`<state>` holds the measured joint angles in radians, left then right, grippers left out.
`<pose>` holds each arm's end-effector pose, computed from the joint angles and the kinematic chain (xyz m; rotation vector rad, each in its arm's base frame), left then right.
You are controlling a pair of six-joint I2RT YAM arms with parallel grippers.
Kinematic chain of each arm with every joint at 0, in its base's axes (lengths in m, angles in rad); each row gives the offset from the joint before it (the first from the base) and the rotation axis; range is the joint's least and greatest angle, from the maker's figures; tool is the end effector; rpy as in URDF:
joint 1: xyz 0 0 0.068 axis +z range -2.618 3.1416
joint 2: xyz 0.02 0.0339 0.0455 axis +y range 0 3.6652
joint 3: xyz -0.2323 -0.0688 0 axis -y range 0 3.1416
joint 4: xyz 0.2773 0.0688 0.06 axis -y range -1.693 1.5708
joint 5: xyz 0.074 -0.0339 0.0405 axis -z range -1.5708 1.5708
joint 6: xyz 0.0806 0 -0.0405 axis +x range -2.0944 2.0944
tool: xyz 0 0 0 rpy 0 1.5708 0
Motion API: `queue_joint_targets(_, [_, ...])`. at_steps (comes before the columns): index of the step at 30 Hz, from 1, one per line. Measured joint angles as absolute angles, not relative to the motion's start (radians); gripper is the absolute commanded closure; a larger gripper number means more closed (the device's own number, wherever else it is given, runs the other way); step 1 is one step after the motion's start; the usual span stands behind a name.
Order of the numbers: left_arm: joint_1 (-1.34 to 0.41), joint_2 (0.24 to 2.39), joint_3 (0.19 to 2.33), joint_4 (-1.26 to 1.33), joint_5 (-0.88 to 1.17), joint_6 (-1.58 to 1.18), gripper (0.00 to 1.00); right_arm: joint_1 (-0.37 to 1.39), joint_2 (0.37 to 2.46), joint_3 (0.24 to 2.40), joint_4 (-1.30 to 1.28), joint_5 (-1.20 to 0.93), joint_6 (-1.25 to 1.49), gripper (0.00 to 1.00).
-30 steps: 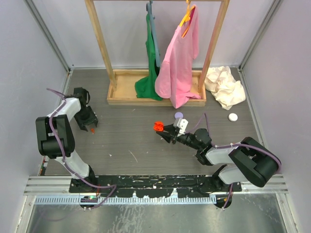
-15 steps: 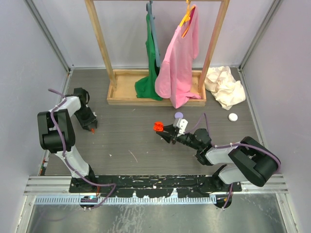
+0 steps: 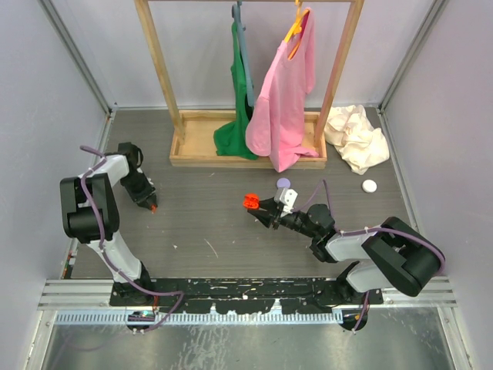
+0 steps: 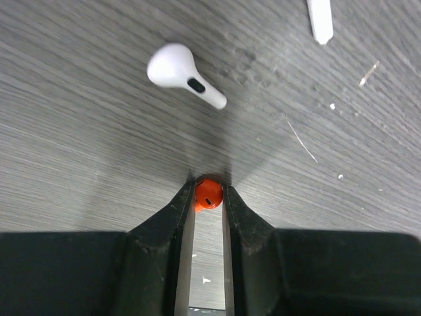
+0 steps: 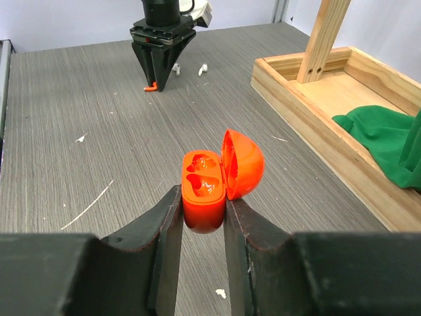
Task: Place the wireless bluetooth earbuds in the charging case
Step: Move the earbud to the center of the board.
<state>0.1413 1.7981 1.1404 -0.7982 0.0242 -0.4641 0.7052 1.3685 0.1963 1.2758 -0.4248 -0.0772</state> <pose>0.3430 0.0468 0.0642 -0.9016 2.8942 -0.0642 0.1939 0.2087 0.1240 -0.8969 1.2404 0.8154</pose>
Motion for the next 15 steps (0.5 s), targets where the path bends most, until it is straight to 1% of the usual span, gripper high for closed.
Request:
queue_joint_targets(8, [0.089, 1.741, 1.058, -0.77, 0.118, -0.523, 0.82, 0.705, 1.368, 0.196, 1.27, -0.424, -0.078, 0.86])
queue_joint_targets(15, [-0.045, 1.704, 1.01, -0.72, 0.157, -0.605, 0.81, 0.705, 1.368, 0.196, 1.269, -0.424, -0.078, 0.86])
